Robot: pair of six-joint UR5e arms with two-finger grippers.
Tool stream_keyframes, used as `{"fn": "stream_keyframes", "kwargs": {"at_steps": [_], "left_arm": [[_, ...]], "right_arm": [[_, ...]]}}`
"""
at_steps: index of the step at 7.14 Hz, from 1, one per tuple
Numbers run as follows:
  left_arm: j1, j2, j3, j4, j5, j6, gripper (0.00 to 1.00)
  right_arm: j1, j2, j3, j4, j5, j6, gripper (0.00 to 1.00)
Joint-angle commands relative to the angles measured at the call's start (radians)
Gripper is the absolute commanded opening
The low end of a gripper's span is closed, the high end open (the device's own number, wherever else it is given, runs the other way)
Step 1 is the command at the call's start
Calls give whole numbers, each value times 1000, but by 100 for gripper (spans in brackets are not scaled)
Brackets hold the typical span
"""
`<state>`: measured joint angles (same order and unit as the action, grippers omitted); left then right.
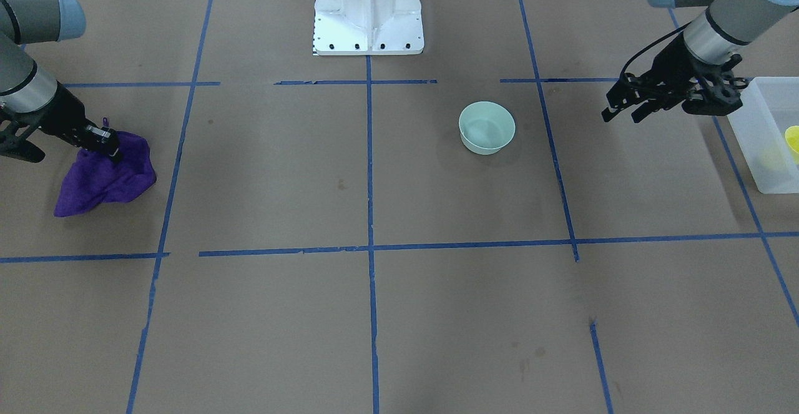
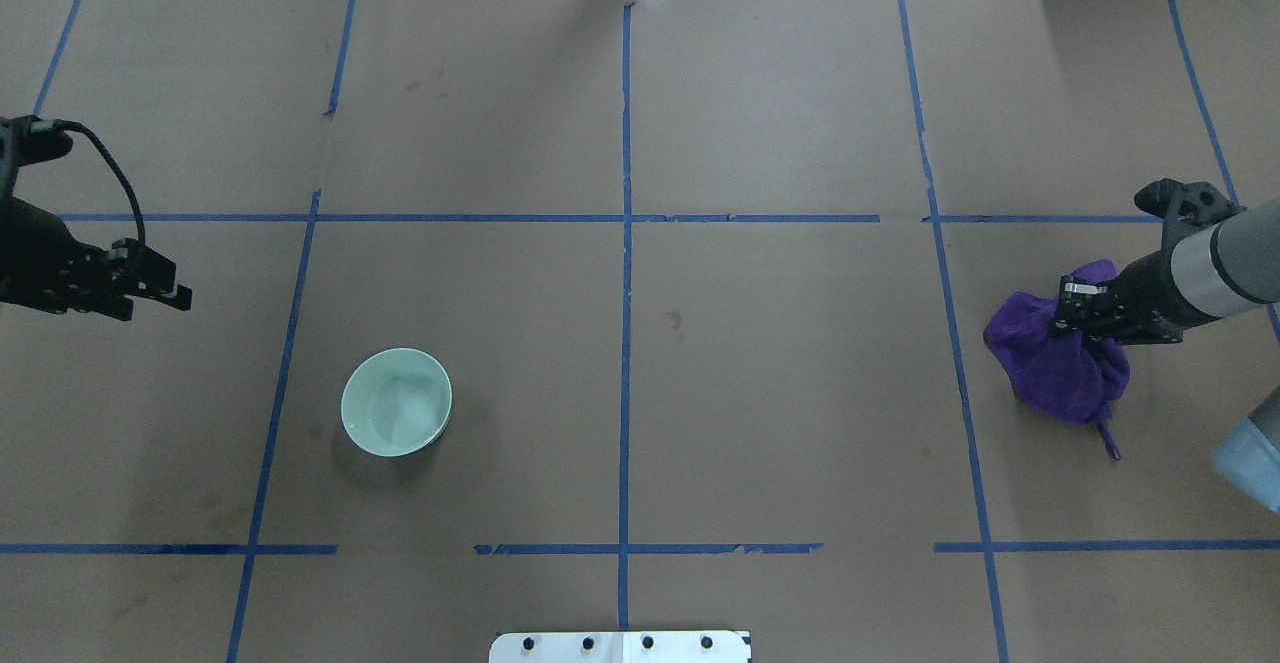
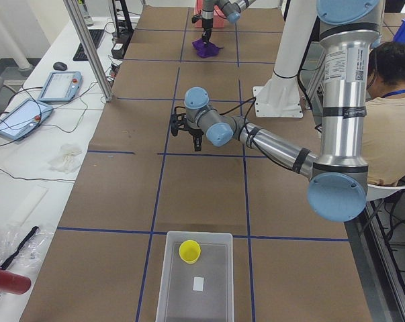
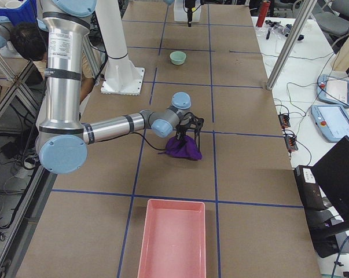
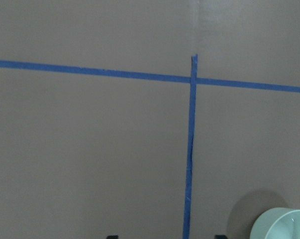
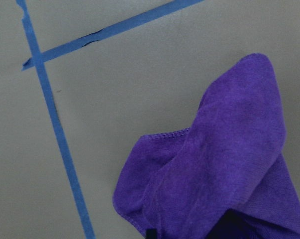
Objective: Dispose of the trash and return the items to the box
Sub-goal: 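Lift the purple cloth toward the pink bin while the left gripper grasps the green bowl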
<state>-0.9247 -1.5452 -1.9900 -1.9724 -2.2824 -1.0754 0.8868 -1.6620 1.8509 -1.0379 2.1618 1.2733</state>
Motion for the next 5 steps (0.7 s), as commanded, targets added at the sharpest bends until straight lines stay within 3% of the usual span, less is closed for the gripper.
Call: {"fn": "stream_keyframes", "kwargs": {"at_steps": [1,2,3,5], "left_arm": [[166,-74,32,-34,151,-202,73],[215,-137,89,-33,193,-246,73],[257,-182,129,-31,220,-289,73],[338,-190,141,-28,286,-352,74]], "right_arm": [[166,-4,108,-120,71,-75,0],[323,-15,111,-151,176,-197,0],[425,-39,108,-177,208,-306,0],[606,-45,110,-349,211,-589,0]]}}
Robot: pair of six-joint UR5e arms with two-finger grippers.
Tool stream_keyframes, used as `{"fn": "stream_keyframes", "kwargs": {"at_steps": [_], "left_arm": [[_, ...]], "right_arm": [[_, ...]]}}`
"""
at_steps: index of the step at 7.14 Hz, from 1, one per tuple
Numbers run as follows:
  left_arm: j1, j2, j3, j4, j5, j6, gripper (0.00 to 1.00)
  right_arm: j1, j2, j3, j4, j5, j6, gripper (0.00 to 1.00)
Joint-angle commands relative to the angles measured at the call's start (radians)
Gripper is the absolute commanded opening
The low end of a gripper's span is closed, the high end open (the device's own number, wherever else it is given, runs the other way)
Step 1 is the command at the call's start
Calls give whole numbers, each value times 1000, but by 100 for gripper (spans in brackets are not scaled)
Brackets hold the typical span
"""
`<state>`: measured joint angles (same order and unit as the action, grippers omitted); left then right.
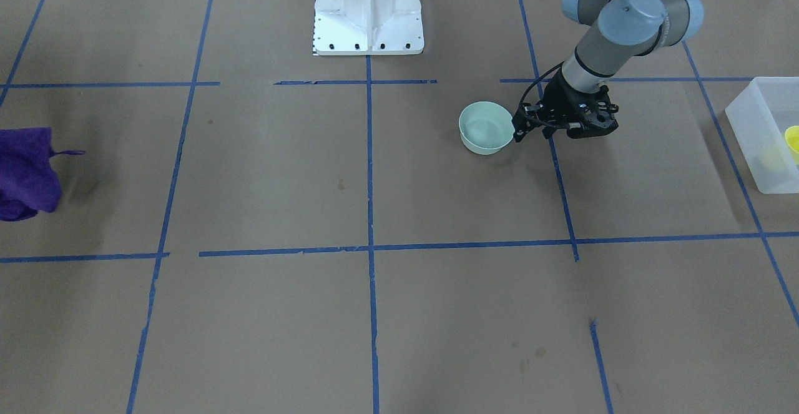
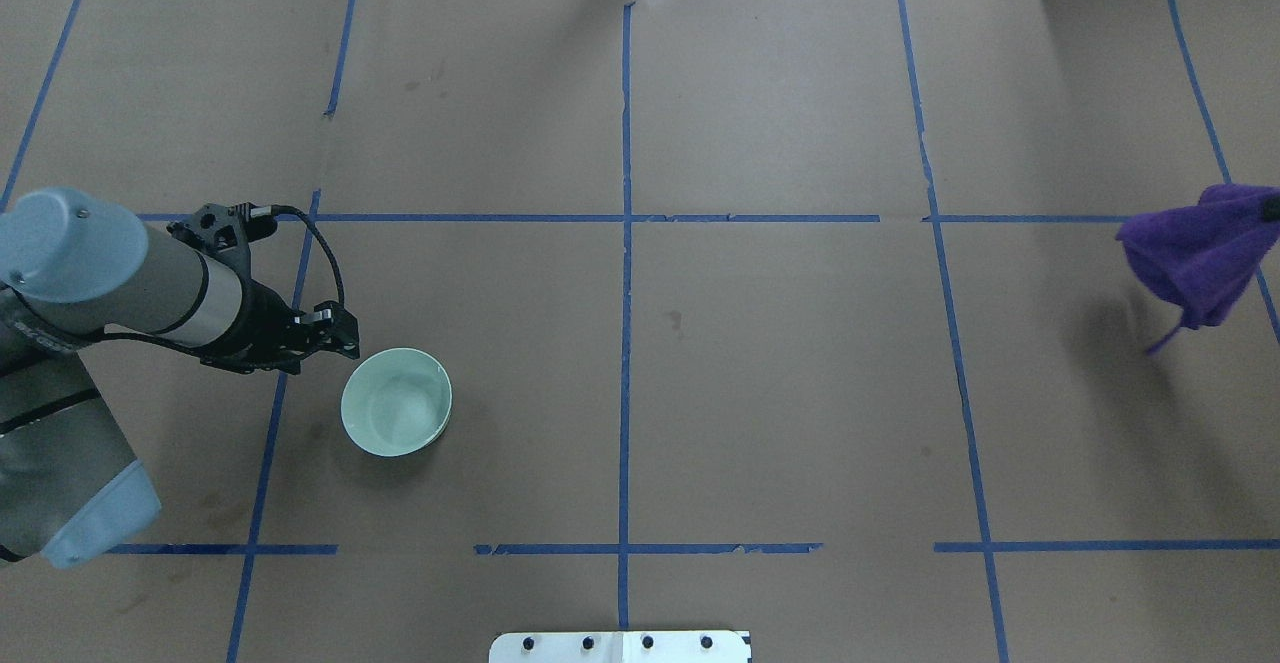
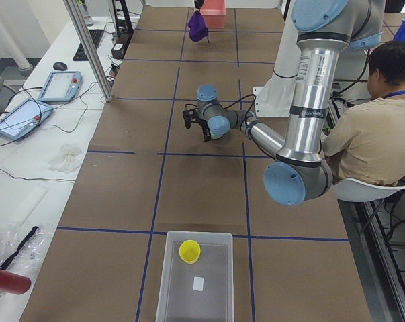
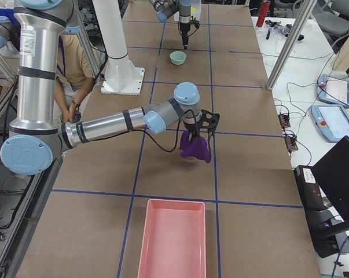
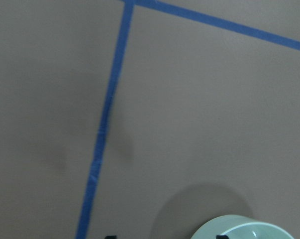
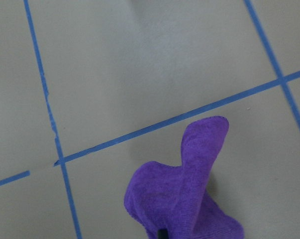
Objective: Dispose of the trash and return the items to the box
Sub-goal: 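Lift the purple cloth toward the pink bin while the left gripper grasps the green bowl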
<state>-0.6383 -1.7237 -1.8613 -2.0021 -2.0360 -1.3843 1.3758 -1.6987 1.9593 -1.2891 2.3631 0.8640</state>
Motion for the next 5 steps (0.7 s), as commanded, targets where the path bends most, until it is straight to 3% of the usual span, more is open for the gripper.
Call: {"fn": "stream_keyframes", "kwargs": {"at_steps": [1,2,4,5], "left_arm": [[71,-10,13,3,49,-56,74],[87,-8,16,3,57,-58,75],[95,-10,22,3,60,-58,57],[115,-10,31,5,92,-58,56]], "right_arm": [[226,-6,4,-216,10,-356,0],[320,-1,6,-304,10,-494,0],[411,-10,1,-363,2,-632,0],[464,-10,-6,-418,-5,-737,0]]}}
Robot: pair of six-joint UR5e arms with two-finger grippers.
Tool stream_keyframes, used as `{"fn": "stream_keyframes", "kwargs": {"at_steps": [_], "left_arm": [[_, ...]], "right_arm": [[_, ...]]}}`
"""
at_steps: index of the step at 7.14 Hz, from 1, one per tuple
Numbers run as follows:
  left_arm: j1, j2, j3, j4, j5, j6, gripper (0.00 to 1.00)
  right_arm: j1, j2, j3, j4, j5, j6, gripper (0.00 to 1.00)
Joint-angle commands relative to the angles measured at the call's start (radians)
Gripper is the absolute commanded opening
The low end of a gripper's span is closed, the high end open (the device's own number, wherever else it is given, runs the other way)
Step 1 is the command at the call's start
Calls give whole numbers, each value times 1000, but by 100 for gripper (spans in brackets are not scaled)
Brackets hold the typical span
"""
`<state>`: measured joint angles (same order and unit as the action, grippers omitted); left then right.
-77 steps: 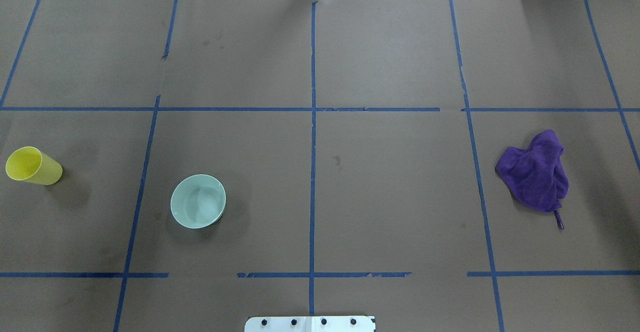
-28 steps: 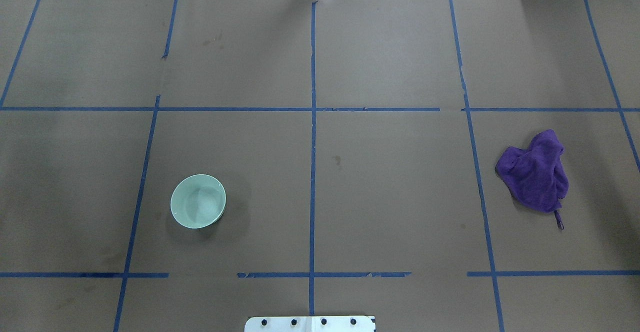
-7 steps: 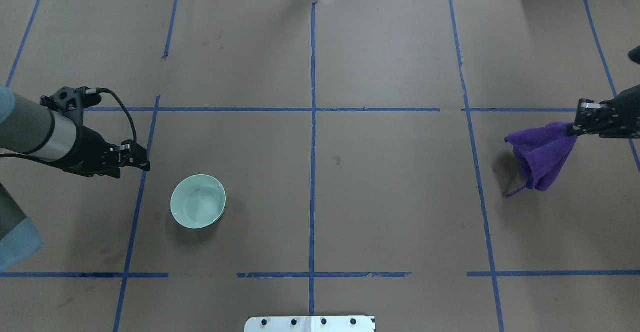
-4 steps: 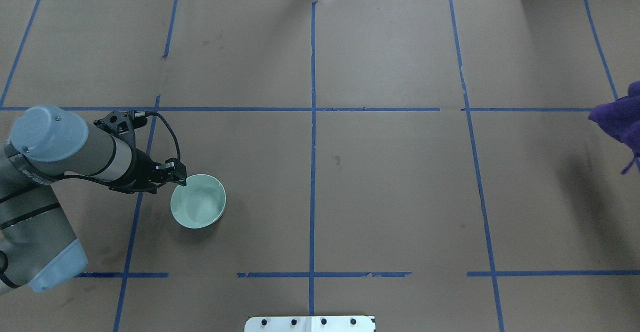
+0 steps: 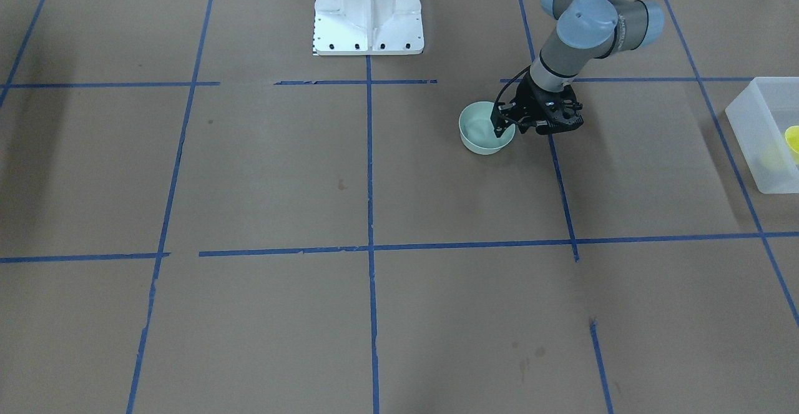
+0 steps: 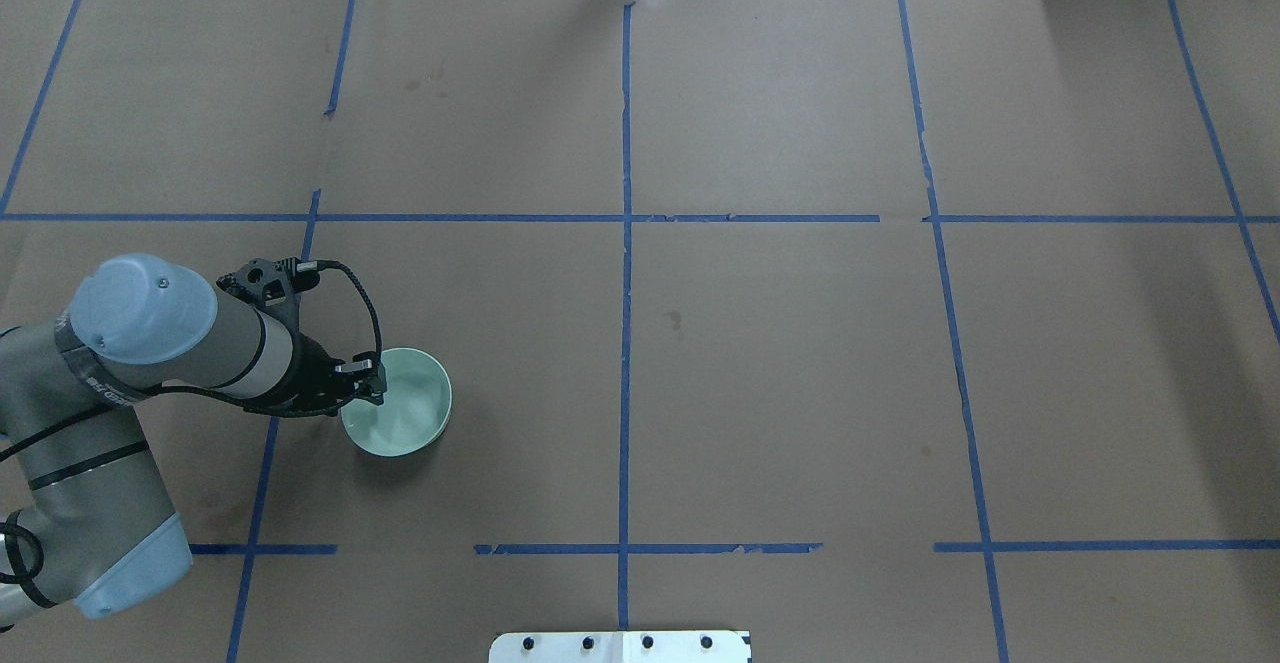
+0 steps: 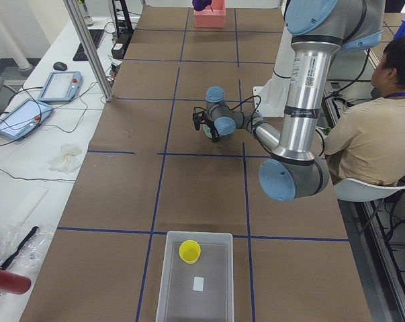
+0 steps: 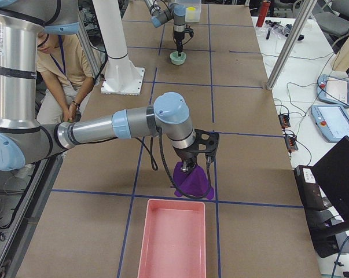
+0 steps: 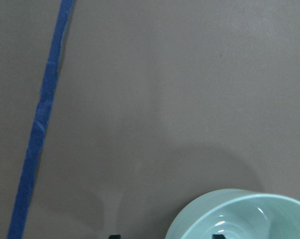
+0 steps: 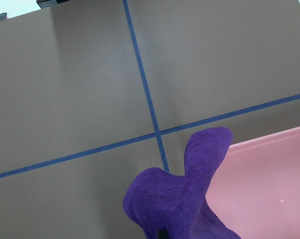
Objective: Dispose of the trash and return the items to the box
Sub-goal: 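Lift the purple cloth toward the pink bin while the left gripper grasps the green bowl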
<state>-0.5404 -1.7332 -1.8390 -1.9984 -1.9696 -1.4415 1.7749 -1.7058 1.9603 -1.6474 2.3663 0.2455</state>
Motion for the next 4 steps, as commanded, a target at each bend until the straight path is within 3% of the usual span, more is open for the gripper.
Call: {"fn": "stream_keyframes", "kwargs": {"at_steps": [1,2,3,4], "left_arm": [[19,0,7,1,37,-2,30],[20,-2,9,1,37,-2,0],[19,0,1,1,38,-2,0],[19,-5,-9,1,38,0,0]], "right_arm": [[125,-3,-8,-125,-36,-240,0],[155,-30,-14,-144,-86,-343,0],[155,-47,-49,-140,-160,-435,0],[155,-48,-119,-132,-166,-481,0]]}}
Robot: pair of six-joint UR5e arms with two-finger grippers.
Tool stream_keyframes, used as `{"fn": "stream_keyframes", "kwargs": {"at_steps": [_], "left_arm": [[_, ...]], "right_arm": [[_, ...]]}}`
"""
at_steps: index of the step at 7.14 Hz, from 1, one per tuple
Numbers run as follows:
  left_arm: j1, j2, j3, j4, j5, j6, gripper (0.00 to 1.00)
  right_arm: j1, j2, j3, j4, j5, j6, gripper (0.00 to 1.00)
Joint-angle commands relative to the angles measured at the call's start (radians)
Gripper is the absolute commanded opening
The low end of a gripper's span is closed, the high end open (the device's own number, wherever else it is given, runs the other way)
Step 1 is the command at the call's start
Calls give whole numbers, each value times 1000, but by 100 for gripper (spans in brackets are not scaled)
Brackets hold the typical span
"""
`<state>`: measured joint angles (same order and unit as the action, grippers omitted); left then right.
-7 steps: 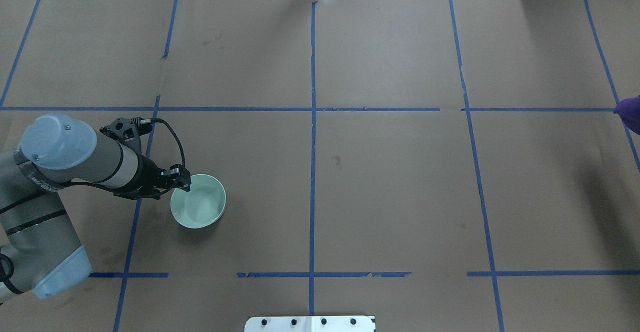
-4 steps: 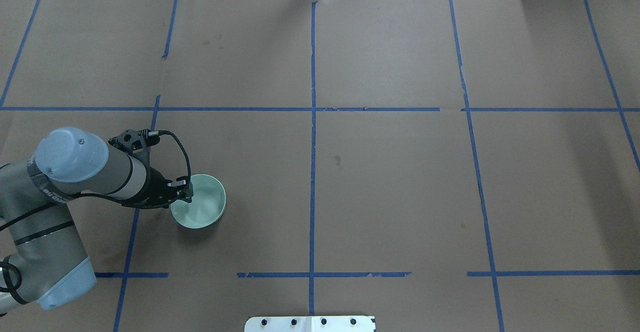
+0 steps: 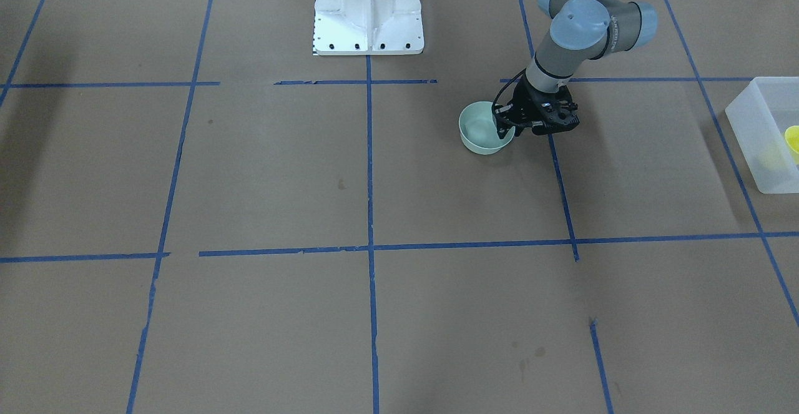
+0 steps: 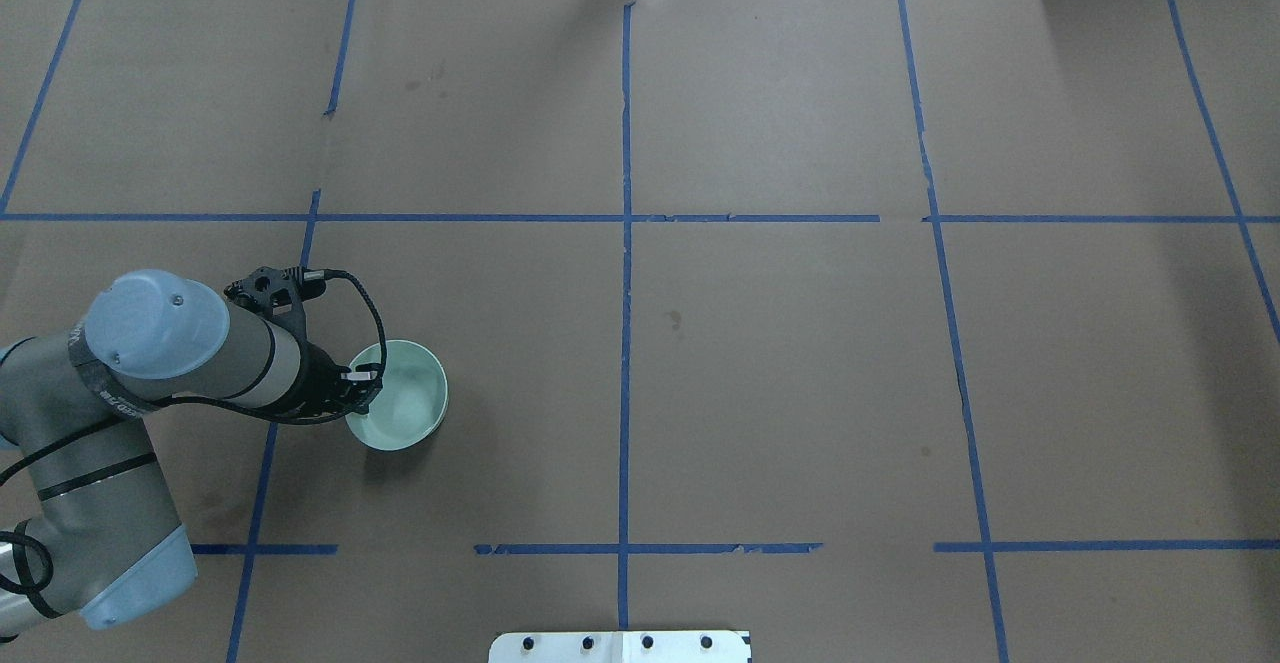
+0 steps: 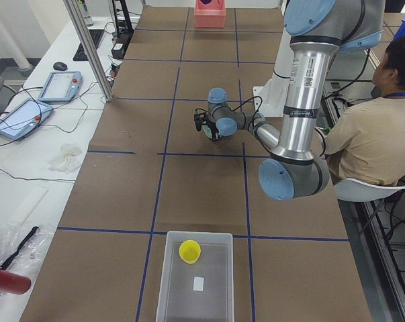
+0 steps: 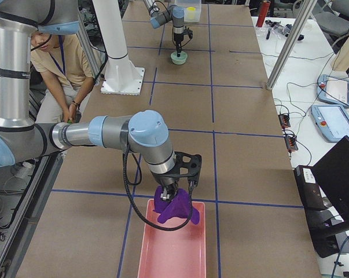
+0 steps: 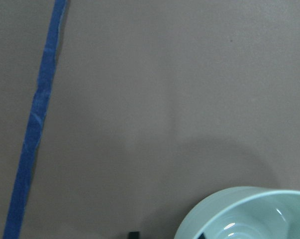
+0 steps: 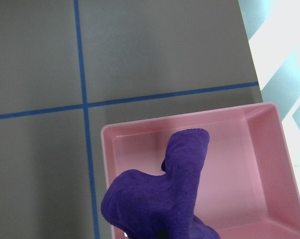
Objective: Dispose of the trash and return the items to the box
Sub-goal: 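Drop the cloth into the pink bin while the left gripper lifts the bowl away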
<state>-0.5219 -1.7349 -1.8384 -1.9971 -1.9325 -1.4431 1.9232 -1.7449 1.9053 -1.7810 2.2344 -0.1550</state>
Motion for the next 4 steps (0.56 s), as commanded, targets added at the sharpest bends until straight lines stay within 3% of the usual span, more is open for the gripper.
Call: {"fn": "stream_keyframes", "kwargs": {"at_steps": [1,3,4], "left_arm": [[-12,-2,-57,0,0,12,0],[-119,9,-91,4,-5,140,0],[-198,17,-100,4,-6,212,0]], "right_arm": [[5,-2,-130,26,-36,-84,0],[-38,1,-327,261,-32,-66,0],[-71,2,-374,322,-27,-48,12]]}}
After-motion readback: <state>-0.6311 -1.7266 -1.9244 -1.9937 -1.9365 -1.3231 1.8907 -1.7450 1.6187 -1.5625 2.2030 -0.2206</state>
